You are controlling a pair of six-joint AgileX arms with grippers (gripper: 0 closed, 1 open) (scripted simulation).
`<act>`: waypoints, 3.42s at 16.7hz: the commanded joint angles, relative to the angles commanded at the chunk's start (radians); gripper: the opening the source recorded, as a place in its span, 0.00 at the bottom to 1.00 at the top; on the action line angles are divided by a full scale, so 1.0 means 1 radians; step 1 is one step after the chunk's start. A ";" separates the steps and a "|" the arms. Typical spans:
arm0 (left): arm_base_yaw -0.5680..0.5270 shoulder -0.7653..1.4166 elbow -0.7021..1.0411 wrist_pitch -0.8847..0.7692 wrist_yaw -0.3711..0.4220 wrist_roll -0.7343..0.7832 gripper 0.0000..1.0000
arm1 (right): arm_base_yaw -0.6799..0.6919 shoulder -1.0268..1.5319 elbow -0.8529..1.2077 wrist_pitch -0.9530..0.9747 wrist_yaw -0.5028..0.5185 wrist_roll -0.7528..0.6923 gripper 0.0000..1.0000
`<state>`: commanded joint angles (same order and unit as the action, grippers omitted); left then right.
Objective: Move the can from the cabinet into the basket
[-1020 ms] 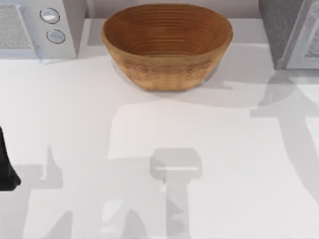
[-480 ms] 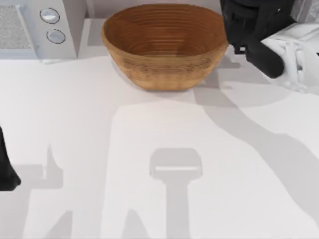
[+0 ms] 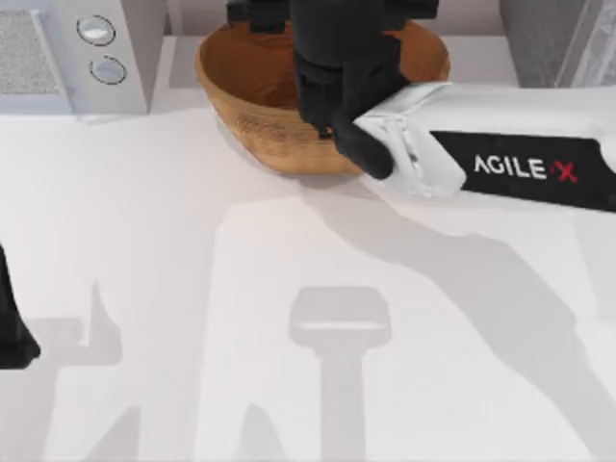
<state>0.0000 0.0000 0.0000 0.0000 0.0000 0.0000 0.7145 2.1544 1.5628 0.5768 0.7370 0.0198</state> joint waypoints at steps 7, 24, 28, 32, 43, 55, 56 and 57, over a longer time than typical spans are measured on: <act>0.000 0.000 0.000 0.000 0.000 0.000 1.00 | -0.014 0.036 0.025 -0.006 -0.011 -0.002 0.00; 0.000 0.000 0.000 0.000 0.000 0.000 1.00 | -0.031 0.078 0.086 -0.007 -0.030 -0.002 0.75; 0.000 0.000 0.000 0.000 0.000 0.000 1.00 | -0.031 0.078 0.086 -0.007 -0.030 -0.002 1.00; 0.000 0.000 0.000 0.000 0.000 0.000 1.00 | -0.031 0.078 0.086 -0.007 -0.030 -0.002 1.00; 0.000 0.000 0.000 0.000 0.000 0.000 1.00 | -0.031 0.078 0.086 -0.007 -0.030 -0.002 1.00; 0.000 0.000 0.000 0.000 0.000 0.000 1.00 | -0.031 0.078 0.086 -0.007 -0.030 -0.002 1.00; 0.000 0.000 0.000 0.000 0.000 0.000 1.00 | -0.031 0.078 0.086 -0.007 -0.030 -0.002 1.00; 0.000 0.000 0.000 0.000 0.000 0.000 1.00 | -0.031 0.078 0.086 -0.007 -0.030 -0.002 1.00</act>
<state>0.0000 0.0000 0.0000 0.0000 0.0000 0.0000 0.6837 2.2329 1.6492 0.5703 0.7072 0.0183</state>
